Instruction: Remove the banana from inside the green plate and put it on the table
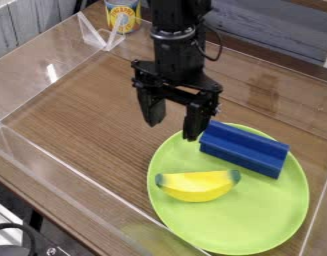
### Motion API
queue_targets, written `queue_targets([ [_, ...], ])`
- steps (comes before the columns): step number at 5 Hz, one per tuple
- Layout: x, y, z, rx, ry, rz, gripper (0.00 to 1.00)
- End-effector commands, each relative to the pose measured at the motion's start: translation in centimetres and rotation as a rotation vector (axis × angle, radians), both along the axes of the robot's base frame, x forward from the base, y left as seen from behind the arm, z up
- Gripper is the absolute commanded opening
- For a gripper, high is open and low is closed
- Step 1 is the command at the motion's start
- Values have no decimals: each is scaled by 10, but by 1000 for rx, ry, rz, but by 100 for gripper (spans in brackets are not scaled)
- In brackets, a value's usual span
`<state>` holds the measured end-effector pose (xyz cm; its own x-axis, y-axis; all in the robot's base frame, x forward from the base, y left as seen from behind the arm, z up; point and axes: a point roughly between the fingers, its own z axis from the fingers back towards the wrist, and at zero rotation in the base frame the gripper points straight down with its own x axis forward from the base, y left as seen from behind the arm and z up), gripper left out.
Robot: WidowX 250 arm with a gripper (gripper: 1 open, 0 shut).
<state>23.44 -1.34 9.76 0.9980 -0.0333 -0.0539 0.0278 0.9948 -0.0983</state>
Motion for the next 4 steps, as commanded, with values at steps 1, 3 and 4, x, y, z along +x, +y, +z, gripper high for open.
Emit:
queue_targets([
  [1, 9, -2, 17, 3, -67, -17, 100],
  [3, 11, -2, 21, 9, -85, -29, 100],
  [4, 12, -2, 22, 12, -94, -33, 100],
])
